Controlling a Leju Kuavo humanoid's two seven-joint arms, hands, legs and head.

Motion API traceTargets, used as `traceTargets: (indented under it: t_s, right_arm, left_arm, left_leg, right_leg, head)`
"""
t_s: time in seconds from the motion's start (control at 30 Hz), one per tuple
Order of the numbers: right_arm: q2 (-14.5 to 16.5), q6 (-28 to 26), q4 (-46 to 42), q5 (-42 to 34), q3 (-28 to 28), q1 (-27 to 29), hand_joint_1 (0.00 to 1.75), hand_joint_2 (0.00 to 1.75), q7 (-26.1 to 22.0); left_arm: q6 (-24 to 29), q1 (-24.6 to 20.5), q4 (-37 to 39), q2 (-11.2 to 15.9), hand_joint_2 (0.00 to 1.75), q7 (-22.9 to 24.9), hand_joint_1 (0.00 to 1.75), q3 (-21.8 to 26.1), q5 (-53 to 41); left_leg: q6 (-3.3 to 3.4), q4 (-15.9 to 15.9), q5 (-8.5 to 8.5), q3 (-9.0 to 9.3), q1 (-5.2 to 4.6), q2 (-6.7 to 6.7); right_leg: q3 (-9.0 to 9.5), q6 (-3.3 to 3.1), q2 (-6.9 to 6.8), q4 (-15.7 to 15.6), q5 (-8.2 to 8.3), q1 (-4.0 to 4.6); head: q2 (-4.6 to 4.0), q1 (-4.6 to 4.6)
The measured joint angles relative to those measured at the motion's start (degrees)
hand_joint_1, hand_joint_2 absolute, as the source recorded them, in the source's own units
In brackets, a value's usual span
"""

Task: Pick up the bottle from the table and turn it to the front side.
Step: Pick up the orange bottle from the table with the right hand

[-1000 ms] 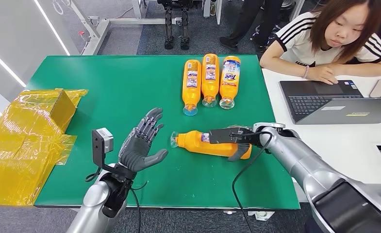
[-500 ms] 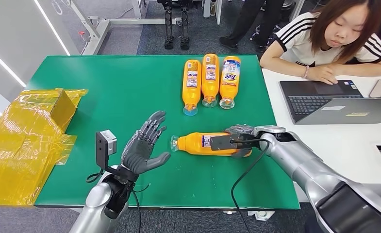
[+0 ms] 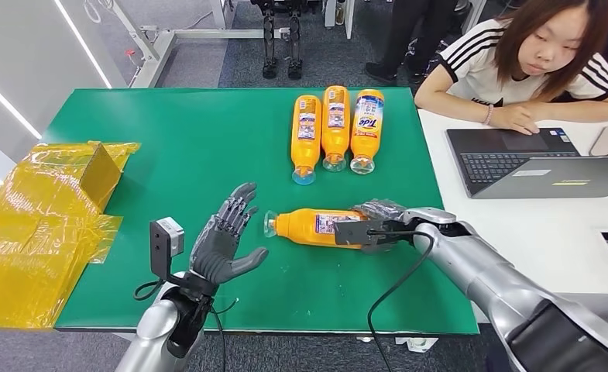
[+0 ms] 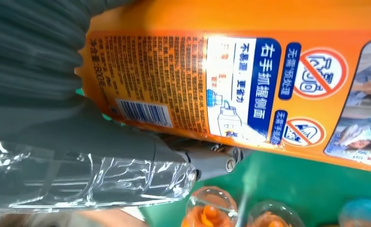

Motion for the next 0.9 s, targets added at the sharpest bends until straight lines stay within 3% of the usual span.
traceTargets:
  t_s: [0.13,0.27,0.6,0.73,0.87,0.9]
  right_arm:
    - [-0.64,-5.84,-3.12,-3.6,-4.14,5.0,1.75,1.75,-3.96]
    - [-2.13,-10.24,-12.57,-6.22,-11.36,15.28,1.75,1.75,-6.58]
    - [-2.73,-13.14,-30.4,-7.28,-27.48,35.37,1.75,1.75,-8.17]
    - [-2.03,-14.49,-34.88,-8.97,-32.53,39.39,1.75,1.75,-9.73]
    - [-1.85,-14.75,-35.89,-9.41,-33.63,40.17,1.75,1.75,-10.24]
    - [-1.16,-15.02,-37.07,-9.93,-34.95,40.73,1.75,1.75,-11.22]
  left_arm:
    - [8.85,0.86,-1.19,0.39,1.75,-2.52,0.0,0.04,-9.55]
    - [16.26,2.01,-2.98,0.95,1.75,-3.71,0.0,0.04,-16.99]
    - [22.12,3.84,-5.68,1.86,1.75,-5.56,0.0,0.1,-20.22]
    - [21.88,4.55,-6.62,2.1,1.75,-5.53,0.0,0.27,-18.7]
    - [21.07,4.7,-6.73,2.17,1.75,-5.42,0.0,0.32,-17.66]
    - [18.62,4.8,-6.75,2.2,1.75,-5.13,0.0,0.34,-15.68]
  left_leg:
    - [0.02,0.0,-0.02,0.01,0.01,-0.04]
    - [0.03,-0.01,-0.07,-0.01,0.03,-0.27]
    - [0.08,-0.03,-0.14,-0.09,0.0,-0.3]
    - [0.08,-0.03,-0.14,-0.09,-0.01,-0.28]
    - [0.08,-0.03,-0.14,-0.09,-0.01,-0.29]
    - [0.08,-0.03,-0.14,-0.09,0.0,-0.28]
  right_leg:
    - [0.0,0.03,-0.02,-0.03,-0.03,0.01]
    - [0.09,0.11,-0.22,-0.06,-0.14,0.02]
    - [0.09,0.17,-0.28,-0.1,-0.19,-0.01]
    - [0.09,0.17,-0.27,-0.1,-0.19,-0.01]
    - [0.09,0.17,-0.28,-0.1,-0.19,-0.01]
    - [0.08,0.17,-0.27,-0.1,-0.19,-0.01]
  head:
    - [0.0,-0.01]
    - [0.0,0.0]
    - [0.0,-0.01]
    - [0.0,0.0]
    - [0.0,0.01]
    - [0.0,0.0]
